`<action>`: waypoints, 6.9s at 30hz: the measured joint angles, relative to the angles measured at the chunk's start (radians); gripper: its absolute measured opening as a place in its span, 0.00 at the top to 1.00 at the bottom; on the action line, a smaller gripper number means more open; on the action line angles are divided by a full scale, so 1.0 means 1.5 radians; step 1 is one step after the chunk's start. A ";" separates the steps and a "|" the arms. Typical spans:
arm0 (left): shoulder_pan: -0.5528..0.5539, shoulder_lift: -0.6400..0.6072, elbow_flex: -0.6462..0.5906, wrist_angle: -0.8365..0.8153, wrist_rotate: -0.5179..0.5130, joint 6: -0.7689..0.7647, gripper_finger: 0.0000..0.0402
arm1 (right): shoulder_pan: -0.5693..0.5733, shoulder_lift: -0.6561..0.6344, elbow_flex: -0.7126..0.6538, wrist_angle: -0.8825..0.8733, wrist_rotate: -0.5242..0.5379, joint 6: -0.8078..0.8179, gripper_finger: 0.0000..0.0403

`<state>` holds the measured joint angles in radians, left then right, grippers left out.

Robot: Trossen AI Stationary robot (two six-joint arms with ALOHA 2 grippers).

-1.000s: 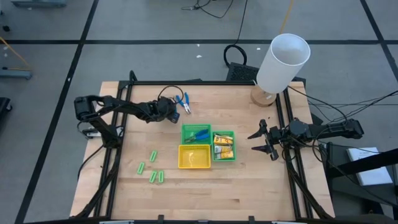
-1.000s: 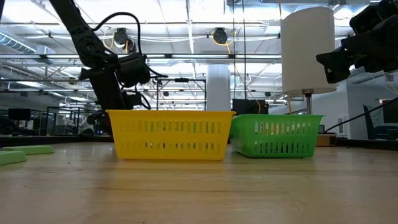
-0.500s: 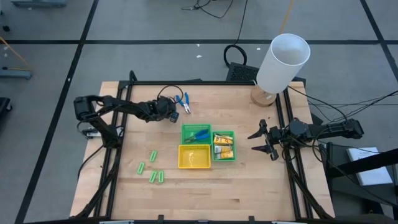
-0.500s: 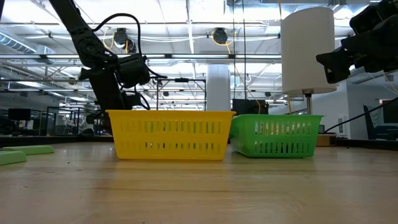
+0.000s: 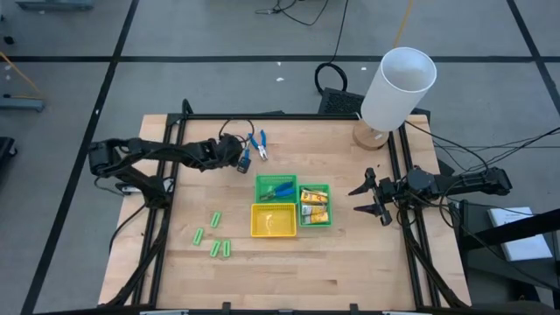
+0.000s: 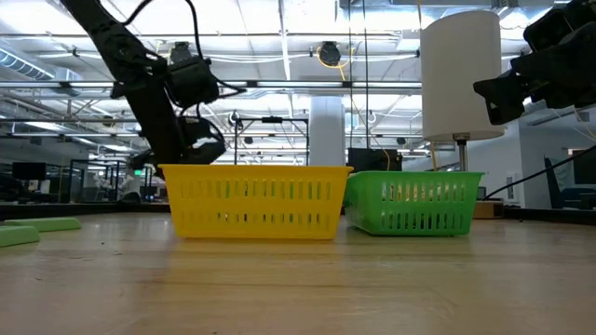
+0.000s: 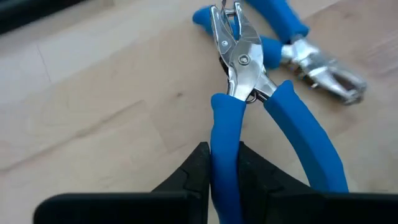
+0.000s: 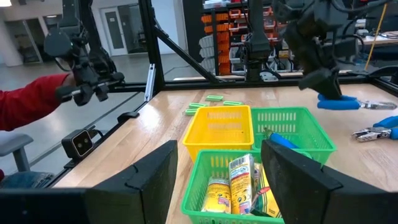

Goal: Pick & Place School Supplies
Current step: Put the blue hole puncher into the right green bin

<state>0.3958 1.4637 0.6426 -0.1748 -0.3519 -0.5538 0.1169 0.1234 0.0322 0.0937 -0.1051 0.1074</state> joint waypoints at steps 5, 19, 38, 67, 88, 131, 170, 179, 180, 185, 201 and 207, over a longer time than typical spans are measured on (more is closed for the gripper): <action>-0.003 -0.037 0.000 0.000 -0.007 0.007 0.88 | 0.000 0.000 0.000 0.000 0.000 0.000 0.44; -0.071 -0.083 0.001 0.089 0.009 0.102 0.88 | 0.000 0.000 0.000 0.000 0.000 0.000 0.44; -0.194 -0.069 0.001 0.279 0.185 0.430 0.87 | 0.000 0.000 0.000 0.000 0.000 0.000 0.44; -0.199 0.103 0.002 0.397 0.241 0.526 0.84 | 0.000 0.000 0.000 0.000 0.000 0.000 0.44; -0.180 0.103 0.002 0.355 0.241 0.521 0.84 | 0.000 0.000 0.000 0.000 0.000 0.000 0.44; -0.163 0.103 0.002 0.387 0.252 0.470 0.59 | 0.000 0.000 0.000 0.000 0.000 0.000 0.44; 0.057 0.102 0.001 0.249 0.010 -0.071 0.31 | 0.000 0.000 0.000 0.000 0.000 0.000 0.44; 0.070 0.102 0.001 0.328 0.025 -0.072 0.22 | 0.000 0.000 0.000 0.000 0.000 0.000 0.44; 0.069 0.102 0.001 0.340 0.035 -0.072 0.23 | 0.000 0.000 0.000 0.000 0.000 0.000 0.44; 0.060 0.126 0.031 0.342 0.064 -0.057 0.28 | 0.000 0.000 0.000 0.000 0.000 0.000 0.44; 0.061 0.283 0.260 0.064 0.119 0.082 0.33 | 0.000 0.000 0.000 0.000 0.000 0.000 0.44; 0.061 0.226 0.288 -0.080 0.025 0.082 0.38 | 0.000 0.000 0.000 0.000 0.000 0.000 0.44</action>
<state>0.4866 1.8033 1.0747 -0.2941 -0.3149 -0.4315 0.1169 0.1238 0.0322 0.0937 -0.1047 0.1074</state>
